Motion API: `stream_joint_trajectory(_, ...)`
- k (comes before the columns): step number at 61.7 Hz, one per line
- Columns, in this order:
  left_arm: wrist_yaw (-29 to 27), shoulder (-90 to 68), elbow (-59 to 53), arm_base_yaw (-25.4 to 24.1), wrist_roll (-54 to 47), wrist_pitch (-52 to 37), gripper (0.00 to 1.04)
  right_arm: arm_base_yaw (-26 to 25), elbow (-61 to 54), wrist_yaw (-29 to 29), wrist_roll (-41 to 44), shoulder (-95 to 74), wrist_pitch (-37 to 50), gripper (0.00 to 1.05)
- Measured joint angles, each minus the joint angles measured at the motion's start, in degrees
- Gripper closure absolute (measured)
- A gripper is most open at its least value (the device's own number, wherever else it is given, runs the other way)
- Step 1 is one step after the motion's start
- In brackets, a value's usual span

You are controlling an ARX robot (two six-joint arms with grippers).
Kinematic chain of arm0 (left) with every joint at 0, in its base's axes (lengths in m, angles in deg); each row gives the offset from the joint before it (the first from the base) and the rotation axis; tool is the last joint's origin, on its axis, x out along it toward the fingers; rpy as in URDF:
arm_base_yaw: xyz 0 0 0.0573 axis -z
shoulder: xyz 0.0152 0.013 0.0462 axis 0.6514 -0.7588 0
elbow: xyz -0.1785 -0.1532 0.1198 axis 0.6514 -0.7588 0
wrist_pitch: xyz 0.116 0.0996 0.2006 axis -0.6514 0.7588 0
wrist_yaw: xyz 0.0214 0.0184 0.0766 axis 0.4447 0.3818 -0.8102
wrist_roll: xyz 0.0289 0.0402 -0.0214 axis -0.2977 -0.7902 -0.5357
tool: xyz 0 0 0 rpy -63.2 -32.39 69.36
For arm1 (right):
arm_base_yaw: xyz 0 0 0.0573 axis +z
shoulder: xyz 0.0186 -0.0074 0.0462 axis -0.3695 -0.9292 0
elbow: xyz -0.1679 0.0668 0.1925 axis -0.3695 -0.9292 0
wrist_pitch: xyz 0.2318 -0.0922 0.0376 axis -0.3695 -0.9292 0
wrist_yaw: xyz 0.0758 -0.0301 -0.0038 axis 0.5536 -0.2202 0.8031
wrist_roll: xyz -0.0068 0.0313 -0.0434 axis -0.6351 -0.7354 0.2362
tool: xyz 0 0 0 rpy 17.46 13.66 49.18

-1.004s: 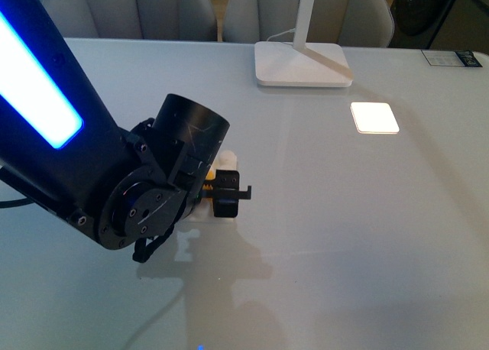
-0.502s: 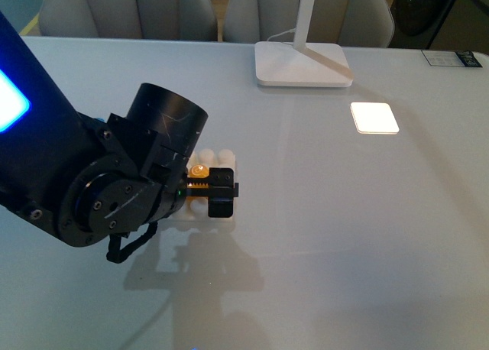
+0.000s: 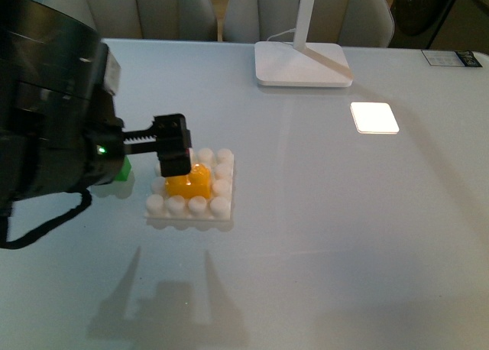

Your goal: Insert yellow block into base center

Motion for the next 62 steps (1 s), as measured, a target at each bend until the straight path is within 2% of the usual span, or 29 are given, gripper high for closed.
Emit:
stream_joint_trajectory(14,7.43,16.09,-12.46,-8.66,-3.39,-2.73,0.07,0.0,0.0,0.0,0.0,0.0,0.0,0.09)
stream_joint_trajectory(18,6.82,17.4,-13.92,-9.7,-4.11,-3.78,0.08,0.0,0.0,0.0,0.0,0.0,0.0,0.09)
stream_joint_trajectory(27,-0.09,11.58,-22.88,-10.21,-13.75,-30.53,0.36,0.0,0.0,0.0,0.0,0.0,0.0,0.09)
stream_joint_trajectory(31,-0.26,12.15,-25.09,-10.75,-15.74,-36.57,0.45,-0.02,0.0,-0.04,0.0,0.0,0.0,0.09)
stream_joint_trajectory(39,0.5,17.42,-29.44,-11.98,-18.53,-46.86,0.72,0.0,0.0,-0.02,0.0,0.0,0.0,0.09)
stream_joint_trajectory(48,1.97,29.57,-34.71,-13.92,-20.31,-44.15,0.99,0.0,0.0,-0.04,0.0,0.0,0.0,0.09)
stream_joint_trajectory(50,2.19,32.06,-35.28,-14.19,-20.39,-42.84,1.02,0.0,0.0,-0.07,0.0,0.02,0.0,0.09)
stream_joint_trajectory(54,5.92,37.16,-36.37,-16.68,-20.83,-39.32,1.02,0.0,0.0,-0.07,0.0,0.04,0.0,0.09)
stream_joint_trajectory(62,6.21,45.33,-37.83,-18.27,-20.9,-32.52,1.02,0.0,0.0,-0.04,0.0,0.04,0.0,0.09)
